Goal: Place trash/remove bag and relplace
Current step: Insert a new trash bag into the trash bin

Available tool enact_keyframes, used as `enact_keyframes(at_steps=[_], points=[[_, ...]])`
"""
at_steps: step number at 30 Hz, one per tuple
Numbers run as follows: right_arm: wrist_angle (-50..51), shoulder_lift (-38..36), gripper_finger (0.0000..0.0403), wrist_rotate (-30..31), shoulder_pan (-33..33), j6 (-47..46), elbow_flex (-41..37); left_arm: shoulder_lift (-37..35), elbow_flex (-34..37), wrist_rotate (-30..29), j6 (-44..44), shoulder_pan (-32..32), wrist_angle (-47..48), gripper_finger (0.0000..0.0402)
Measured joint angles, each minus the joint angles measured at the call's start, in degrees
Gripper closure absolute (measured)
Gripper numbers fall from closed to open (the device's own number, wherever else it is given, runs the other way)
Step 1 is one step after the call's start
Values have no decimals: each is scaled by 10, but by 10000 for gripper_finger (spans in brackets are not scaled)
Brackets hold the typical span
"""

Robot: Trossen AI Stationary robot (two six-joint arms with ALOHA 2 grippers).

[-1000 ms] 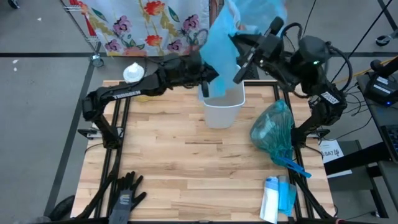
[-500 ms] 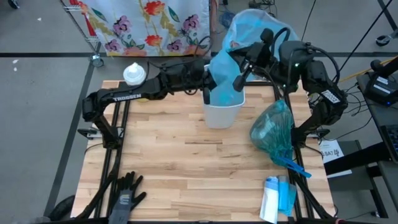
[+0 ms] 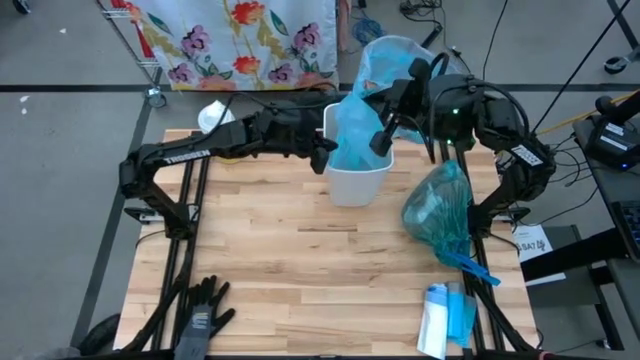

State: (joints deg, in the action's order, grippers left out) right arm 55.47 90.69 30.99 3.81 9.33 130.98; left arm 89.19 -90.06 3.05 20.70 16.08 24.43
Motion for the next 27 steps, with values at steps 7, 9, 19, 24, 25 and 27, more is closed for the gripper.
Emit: enact_keyframes(at_steps=[7, 9, 19, 24, 25, 27], points=[[-89, 0, 403, -109, -1, -38, -48, -24, -1, 4, 9, -7, 37, 385], [-111, 0, 403, -134, -3, -71, -65, -34, -2, 5, 9, -8, 69, 385], [-83, 0, 403, -30, -25, -259, -173, -127, -1, -62, -59, -10, 276, 385], [-38, 0, 403, -50, -37, -361, -229, -160, -1, -79, -82, -19, 308, 385], [-39, 0, 403, -74, -37, -375, -241, -163, -1, -82, -87, -21, 313, 385], [-60, 0, 403, -126, -37, -384, -264, -167, -1, -84, -96, -26, 323, 385]])
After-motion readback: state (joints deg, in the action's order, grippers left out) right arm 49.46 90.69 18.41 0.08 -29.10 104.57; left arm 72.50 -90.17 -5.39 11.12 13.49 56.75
